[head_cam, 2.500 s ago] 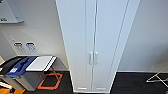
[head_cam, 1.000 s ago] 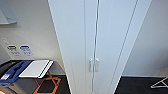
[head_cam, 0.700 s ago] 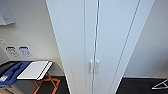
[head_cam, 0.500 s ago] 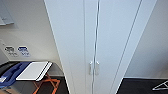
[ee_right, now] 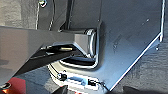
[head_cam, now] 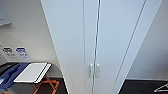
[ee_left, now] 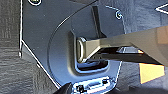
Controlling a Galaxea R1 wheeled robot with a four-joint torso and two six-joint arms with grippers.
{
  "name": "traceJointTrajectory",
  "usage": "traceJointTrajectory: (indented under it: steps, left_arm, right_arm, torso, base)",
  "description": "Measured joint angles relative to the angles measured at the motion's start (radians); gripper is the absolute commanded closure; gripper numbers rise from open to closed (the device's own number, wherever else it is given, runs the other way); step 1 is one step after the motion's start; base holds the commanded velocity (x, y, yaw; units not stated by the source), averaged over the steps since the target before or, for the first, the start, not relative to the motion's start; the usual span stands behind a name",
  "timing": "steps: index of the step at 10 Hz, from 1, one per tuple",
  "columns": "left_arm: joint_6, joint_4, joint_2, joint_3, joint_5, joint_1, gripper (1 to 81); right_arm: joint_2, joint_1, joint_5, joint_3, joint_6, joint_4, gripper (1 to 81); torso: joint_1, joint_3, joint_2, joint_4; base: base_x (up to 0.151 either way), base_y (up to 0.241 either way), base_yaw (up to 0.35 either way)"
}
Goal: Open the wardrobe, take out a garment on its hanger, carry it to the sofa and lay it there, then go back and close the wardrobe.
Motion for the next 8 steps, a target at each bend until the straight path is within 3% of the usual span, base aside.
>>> traceJointTrajectory:
  steps: [5,8]
  left_arm:
    - [0.000,0.000,0.000,0.000,0.001,0.005,1.0]
    - [0.000,0.000,-0.043,0.077,0.002,0.005,1.0]
  right_arm:
    - [0.000,0.003,-0.008,0.000,0.003,0.000,1.0]
    - [-0.023,0.006,-0.008,0.060,0.006,0.001,1.0]
  torso:
    - [0.000,0.000,0.000,0.000]
    - [0.000,0.000,0.000,0.000]
  base:
    - [0.000,0.000,0.000]
    - [0.000,0.000,0.000]
